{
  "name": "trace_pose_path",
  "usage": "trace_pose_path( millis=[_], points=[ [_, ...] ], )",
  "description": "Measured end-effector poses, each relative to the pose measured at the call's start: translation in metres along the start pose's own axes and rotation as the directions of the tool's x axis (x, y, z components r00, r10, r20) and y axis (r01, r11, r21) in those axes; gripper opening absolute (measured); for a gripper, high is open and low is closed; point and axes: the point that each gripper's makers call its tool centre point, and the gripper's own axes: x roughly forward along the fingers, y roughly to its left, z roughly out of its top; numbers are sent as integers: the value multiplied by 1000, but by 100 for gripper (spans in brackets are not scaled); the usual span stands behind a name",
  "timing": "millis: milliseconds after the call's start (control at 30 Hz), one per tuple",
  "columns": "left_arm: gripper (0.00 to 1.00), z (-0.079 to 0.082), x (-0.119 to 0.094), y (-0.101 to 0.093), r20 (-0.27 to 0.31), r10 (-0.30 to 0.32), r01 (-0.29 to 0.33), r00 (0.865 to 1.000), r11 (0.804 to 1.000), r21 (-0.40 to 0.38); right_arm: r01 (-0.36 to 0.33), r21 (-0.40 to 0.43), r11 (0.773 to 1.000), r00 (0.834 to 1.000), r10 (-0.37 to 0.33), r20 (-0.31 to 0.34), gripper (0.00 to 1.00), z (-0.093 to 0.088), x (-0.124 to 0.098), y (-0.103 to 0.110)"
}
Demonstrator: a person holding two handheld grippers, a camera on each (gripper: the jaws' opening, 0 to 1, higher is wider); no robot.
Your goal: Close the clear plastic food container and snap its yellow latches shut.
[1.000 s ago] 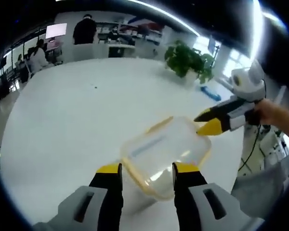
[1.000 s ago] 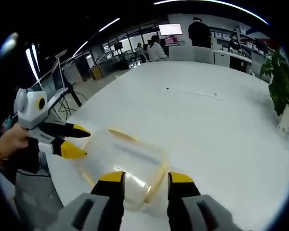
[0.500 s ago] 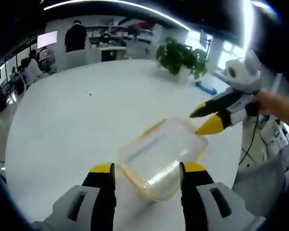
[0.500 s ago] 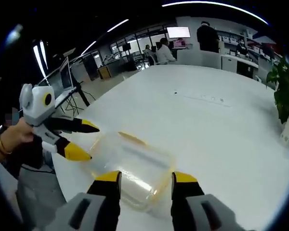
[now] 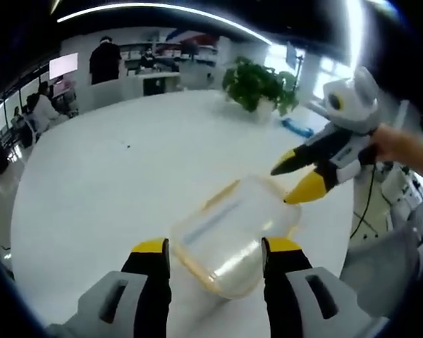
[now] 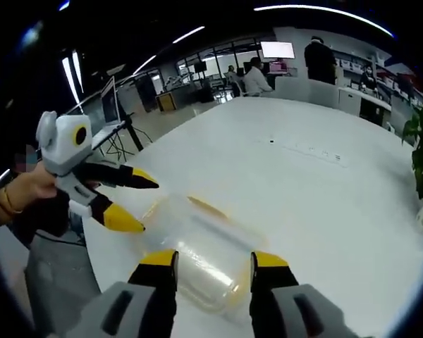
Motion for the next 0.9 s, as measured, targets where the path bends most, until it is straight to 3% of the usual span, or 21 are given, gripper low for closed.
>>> trace_pose_path(
  millis=[900],
  points=[
    [47, 2, 20, -26, -33, -73, 76, 997, 991, 106, -84, -134, 987, 996, 82, -17, 36, 17, 21, 17]
  ],
)
